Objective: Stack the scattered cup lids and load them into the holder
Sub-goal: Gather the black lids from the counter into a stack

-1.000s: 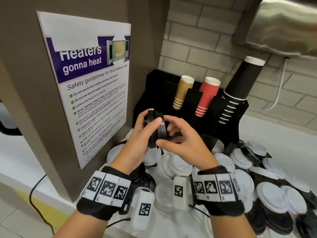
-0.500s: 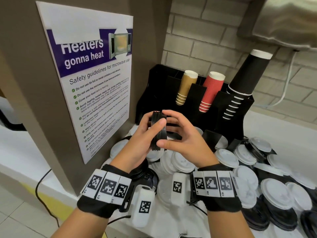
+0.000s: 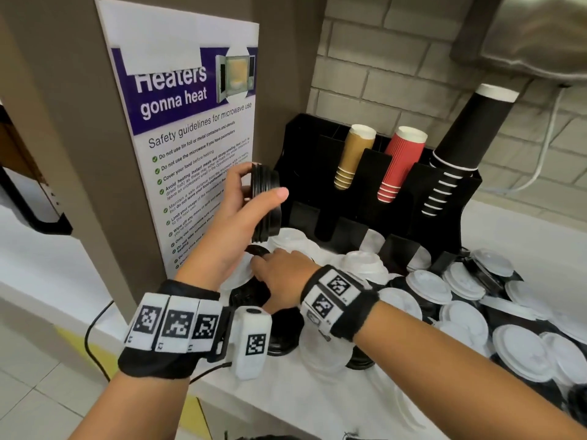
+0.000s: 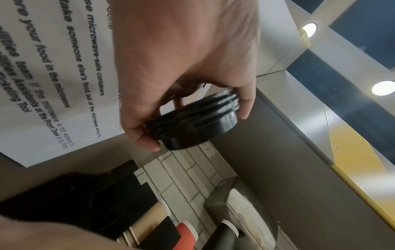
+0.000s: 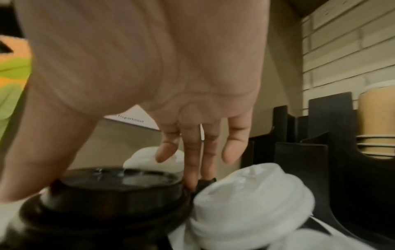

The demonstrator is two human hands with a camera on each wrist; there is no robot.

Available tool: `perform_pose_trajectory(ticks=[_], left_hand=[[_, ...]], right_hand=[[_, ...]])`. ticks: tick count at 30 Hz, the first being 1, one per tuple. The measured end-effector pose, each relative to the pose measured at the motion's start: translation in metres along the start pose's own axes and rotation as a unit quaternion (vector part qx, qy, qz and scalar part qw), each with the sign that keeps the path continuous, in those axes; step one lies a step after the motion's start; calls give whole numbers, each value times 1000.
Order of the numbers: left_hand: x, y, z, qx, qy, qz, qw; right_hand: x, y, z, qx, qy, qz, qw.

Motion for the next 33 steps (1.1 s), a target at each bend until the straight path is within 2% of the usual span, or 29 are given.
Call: perform_pose_trajectory(ticks=[2,5,11,13,15,17,19,21,23,28,33], left_hand=[[-1,-1,-2,1,-5,2,1000],[-2,-4,-6,-1,-5,4,1000],[-3,-5,-6,0,2,13,1000],[-6,-4,-5,3,2,13,1000],[-11,-3,-5,9,-4,0,1000],[-17,-1,-5,7,-8,-12,1000],[-23,3,-4,6,-12,-16,1000],[-28,8,-4,8,-22,-29,999],[-30,16,-4,2,-30,-54,998],[-27,26,-3,-21,-30,-89,995],[-26,33,-3,-77,-32,-64,994]], right_hand=[[-4,0,4,1,6,-22,1000],[1,-7,3,-13,12,2,1000],[41,-38,-11,-27,51,57,997],[59,-48,-17,-9,78,79,994],[79,-60,-26,42,103,135,985],[94,-71,-41,122,107,247,955],[98,-78,-60,204,79,416,883],[89,-78,-76,255,53,522,812],[71,-72,-85,276,27,562,779],[53,-65,-94,325,-5,590,739],[56,-65,-97,325,-22,582,745]])
Point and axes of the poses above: each hand's wrist, its own z-axis towards the middle knuckle, its own y-axis out of the palm, x = y × z, the point moved 8 cm from there along z, towards the middle knuckle, and after that the axes turned 5 degrees about z, right-handed, at the moved point
